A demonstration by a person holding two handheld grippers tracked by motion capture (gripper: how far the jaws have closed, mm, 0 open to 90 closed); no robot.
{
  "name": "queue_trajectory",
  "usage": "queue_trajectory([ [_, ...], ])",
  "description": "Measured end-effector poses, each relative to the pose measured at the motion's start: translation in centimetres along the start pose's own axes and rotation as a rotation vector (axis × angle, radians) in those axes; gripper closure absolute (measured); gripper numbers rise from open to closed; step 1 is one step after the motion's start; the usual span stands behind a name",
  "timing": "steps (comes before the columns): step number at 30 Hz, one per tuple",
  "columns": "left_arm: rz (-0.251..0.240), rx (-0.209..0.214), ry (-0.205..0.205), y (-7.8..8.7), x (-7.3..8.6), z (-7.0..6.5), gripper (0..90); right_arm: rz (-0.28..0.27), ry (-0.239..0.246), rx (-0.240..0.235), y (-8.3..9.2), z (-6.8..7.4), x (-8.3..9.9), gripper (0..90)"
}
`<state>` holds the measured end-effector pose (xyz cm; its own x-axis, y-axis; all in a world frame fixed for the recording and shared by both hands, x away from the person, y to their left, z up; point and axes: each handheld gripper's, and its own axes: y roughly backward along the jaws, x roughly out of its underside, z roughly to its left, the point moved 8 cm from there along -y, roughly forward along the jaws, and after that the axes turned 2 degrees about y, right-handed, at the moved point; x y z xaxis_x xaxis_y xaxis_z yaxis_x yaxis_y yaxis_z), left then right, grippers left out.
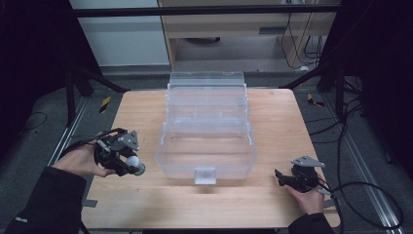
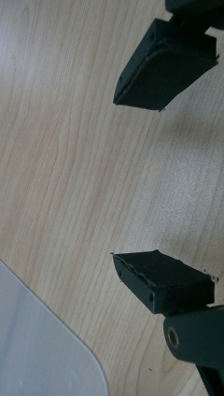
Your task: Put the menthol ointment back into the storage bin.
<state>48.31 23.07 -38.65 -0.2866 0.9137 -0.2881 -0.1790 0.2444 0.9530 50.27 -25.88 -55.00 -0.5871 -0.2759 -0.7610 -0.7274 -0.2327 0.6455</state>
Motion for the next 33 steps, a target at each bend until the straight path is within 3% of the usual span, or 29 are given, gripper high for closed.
queue_trajectory([
  [15,0.000,0.008,-0.009,0.3,-2.3,1.1,50.0,0.001,0.004,0.003,0.0,0.0,0.0,19.7],
  [33,0.000,0.015,-0.029,-0.8,-5.1,2.2,50.1,0.004,0.011,0.005,0.0,-0.1,0.0,19.6],
])
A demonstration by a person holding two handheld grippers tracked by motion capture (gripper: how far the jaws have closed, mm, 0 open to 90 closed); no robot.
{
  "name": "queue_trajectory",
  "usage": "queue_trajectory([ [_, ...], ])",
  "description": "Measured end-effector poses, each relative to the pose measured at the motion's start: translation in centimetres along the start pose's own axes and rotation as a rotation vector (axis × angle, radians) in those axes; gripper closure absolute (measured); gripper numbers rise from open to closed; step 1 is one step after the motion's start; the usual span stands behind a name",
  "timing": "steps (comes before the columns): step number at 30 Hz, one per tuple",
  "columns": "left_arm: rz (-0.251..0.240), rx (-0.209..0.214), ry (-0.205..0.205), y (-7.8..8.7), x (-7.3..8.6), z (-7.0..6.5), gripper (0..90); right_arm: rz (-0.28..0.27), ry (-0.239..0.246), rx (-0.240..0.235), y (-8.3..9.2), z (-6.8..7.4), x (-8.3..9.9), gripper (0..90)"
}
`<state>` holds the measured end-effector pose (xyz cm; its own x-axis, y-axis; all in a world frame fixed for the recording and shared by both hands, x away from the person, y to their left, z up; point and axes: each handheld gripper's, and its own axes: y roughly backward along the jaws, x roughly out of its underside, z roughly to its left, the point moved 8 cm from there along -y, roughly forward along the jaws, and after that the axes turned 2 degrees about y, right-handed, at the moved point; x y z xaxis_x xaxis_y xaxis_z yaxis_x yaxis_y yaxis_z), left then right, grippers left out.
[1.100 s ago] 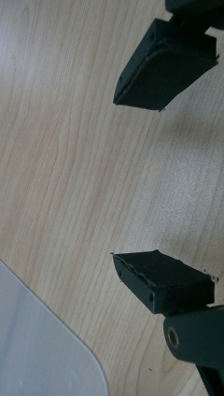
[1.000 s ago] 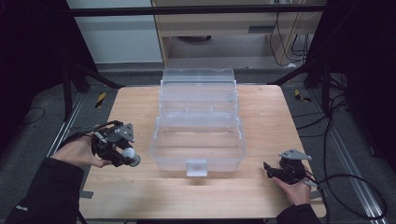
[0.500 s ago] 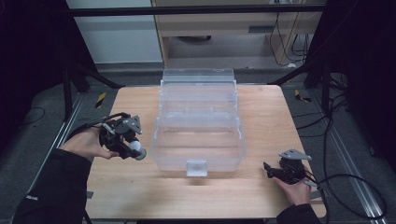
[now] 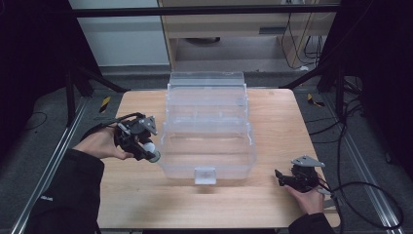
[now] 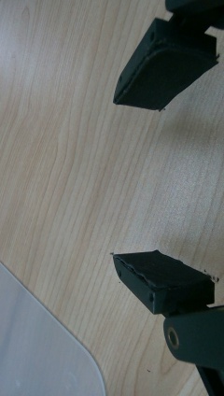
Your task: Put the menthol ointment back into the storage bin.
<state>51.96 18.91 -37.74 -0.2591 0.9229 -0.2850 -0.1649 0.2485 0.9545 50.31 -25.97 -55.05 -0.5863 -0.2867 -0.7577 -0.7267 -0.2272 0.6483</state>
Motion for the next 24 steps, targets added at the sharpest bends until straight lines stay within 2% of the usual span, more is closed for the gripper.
queue_trajectory([
  [11,0.017,0.010,-0.026,-1.6,-2.2,0.5,50.1,-0.001,0.002,-0.002,0.0,0.0,0.0,19.6],
  [24,0.057,0.014,-0.041,-3.6,-2.9,1.1,50.1,0.006,0.006,-0.003,-0.1,0.0,0.0,19.6],
])
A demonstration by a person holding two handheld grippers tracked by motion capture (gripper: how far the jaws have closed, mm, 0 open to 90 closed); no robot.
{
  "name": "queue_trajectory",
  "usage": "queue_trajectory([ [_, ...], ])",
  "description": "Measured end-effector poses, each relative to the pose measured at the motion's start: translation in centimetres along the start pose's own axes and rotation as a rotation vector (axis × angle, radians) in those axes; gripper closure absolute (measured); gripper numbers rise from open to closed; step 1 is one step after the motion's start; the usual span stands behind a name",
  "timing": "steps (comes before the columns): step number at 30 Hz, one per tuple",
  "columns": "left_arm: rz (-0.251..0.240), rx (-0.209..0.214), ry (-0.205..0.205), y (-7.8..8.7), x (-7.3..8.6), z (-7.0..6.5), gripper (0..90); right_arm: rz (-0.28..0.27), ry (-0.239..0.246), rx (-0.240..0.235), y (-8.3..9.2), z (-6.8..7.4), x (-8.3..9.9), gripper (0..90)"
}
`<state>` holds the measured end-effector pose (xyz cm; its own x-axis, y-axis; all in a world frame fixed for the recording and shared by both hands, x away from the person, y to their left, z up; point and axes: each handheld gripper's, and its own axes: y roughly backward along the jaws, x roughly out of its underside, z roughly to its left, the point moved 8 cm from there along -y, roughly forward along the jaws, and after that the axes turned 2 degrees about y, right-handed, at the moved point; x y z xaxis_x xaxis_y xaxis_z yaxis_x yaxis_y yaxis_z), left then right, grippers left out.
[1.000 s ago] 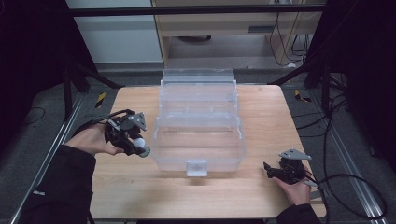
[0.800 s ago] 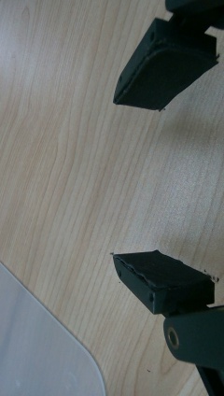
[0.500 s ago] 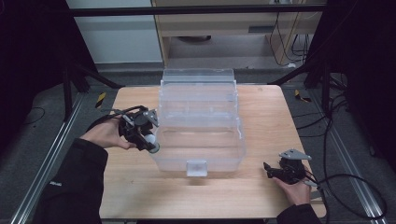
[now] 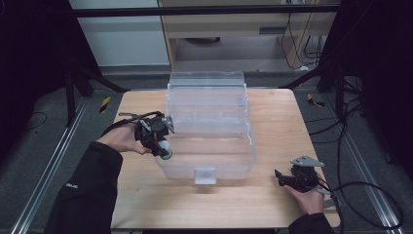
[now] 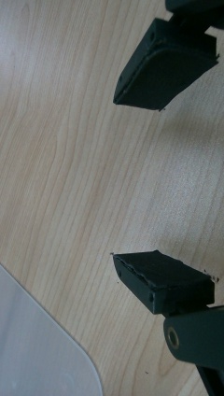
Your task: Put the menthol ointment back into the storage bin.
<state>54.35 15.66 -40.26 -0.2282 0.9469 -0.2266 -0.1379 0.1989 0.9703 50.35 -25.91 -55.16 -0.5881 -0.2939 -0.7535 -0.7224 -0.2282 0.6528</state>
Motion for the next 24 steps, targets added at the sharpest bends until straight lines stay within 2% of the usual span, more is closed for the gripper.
queue_trajectory([
  [24,0.034,0.041,0.027,-3.8,0.9,0.4,50.1,0.012,0.009,-0.003,-0.2,0.1,0.2,19.4],
])
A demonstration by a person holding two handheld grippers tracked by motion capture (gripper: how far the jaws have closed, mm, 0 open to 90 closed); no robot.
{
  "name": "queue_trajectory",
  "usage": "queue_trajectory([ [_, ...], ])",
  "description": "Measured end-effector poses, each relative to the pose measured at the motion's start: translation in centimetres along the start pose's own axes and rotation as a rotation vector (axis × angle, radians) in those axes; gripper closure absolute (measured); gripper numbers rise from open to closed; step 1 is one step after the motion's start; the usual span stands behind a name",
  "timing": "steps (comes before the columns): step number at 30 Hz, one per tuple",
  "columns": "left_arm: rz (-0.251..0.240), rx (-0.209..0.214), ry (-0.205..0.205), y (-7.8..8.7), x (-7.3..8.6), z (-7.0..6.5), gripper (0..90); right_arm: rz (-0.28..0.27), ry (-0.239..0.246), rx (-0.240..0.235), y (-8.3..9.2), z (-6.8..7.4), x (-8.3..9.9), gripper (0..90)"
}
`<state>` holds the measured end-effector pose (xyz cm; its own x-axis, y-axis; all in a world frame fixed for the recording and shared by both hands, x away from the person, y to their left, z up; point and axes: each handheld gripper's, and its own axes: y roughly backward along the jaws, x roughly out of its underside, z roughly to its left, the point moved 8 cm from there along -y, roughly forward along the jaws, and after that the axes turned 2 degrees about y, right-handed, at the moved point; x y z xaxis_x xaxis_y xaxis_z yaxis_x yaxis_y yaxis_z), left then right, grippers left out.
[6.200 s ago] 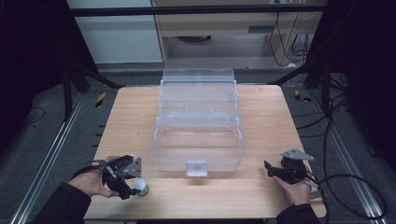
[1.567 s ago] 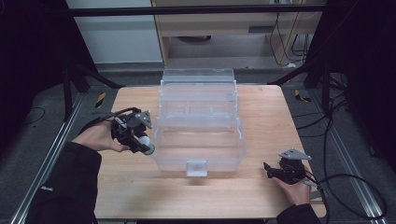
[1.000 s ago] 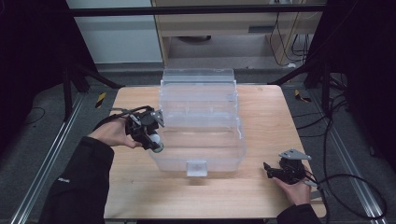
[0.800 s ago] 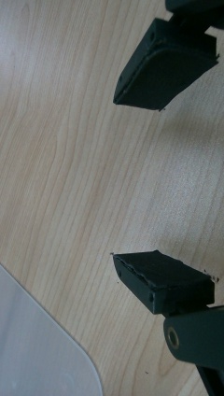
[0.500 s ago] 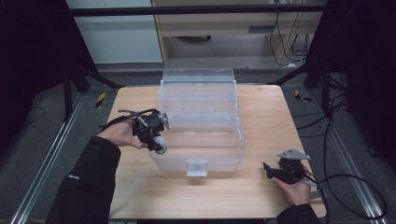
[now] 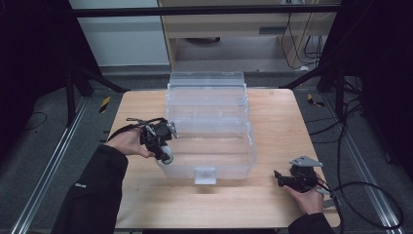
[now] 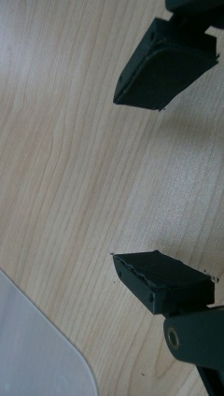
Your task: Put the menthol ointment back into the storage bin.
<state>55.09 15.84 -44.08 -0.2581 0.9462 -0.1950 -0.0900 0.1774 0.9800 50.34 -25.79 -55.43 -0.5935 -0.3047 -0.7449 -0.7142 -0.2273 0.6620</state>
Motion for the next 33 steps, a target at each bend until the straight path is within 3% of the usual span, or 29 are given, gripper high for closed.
queue_trajectory([
  [33,0.022,0.028,0.037,-2.8,1.1,0.1,50.0,0.011,0.011,-0.003,-0.2,0.1,0.1,19.2],
])
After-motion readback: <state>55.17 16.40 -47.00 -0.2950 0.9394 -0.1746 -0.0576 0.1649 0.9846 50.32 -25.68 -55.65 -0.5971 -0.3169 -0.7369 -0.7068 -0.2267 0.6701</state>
